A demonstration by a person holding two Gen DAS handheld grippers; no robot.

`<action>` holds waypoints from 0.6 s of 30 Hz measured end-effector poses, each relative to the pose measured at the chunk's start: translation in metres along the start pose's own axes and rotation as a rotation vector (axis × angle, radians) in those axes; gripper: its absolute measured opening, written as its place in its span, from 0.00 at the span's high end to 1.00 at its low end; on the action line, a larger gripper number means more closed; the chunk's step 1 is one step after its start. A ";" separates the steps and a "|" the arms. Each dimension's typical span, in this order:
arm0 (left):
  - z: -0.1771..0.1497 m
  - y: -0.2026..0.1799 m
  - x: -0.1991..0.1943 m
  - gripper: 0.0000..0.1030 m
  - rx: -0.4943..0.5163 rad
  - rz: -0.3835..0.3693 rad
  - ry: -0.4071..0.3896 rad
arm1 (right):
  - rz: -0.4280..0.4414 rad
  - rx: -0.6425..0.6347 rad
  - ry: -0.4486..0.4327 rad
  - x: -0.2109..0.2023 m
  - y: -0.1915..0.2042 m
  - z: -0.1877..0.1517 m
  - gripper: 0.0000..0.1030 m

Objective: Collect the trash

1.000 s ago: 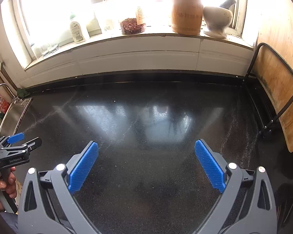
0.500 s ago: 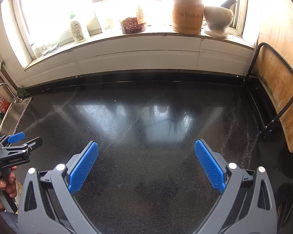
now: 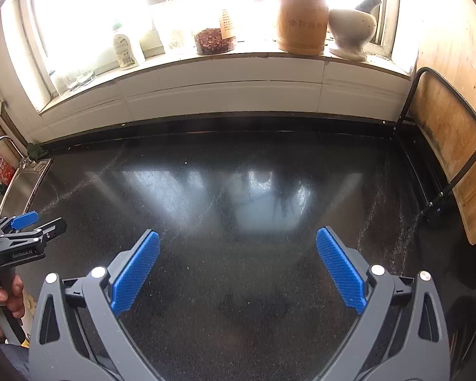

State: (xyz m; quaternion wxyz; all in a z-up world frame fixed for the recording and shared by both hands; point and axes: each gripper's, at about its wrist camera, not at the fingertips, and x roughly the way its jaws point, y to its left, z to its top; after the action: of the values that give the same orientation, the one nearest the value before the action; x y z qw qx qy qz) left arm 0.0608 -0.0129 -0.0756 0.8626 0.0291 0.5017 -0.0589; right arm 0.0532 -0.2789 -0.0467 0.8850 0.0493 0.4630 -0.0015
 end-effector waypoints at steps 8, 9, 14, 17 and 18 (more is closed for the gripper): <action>0.000 0.002 -0.001 0.07 -0.011 0.002 0.006 | 0.001 -0.001 0.000 -0.001 0.001 -0.001 0.07; 0.000 0.003 -0.001 0.07 -0.016 -0.005 0.007 | 0.002 0.000 -0.001 -0.001 0.001 -0.001 0.07; -0.002 0.005 -0.005 0.07 -0.022 0.006 -0.028 | 0.003 0.001 -0.001 -0.001 0.001 -0.001 0.07; -0.002 0.005 -0.004 0.07 -0.016 0.010 -0.029 | 0.004 0.002 0.005 0.000 0.000 -0.001 0.07; -0.002 0.005 -0.004 0.07 -0.014 0.006 -0.027 | 0.004 0.002 0.005 0.000 0.000 -0.001 0.07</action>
State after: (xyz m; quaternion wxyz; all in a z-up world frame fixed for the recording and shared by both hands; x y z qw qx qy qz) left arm 0.0582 -0.0078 -0.0734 0.8696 0.0237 0.4903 -0.0532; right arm 0.0526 -0.2791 -0.0476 0.8837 0.0511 0.4652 0.0000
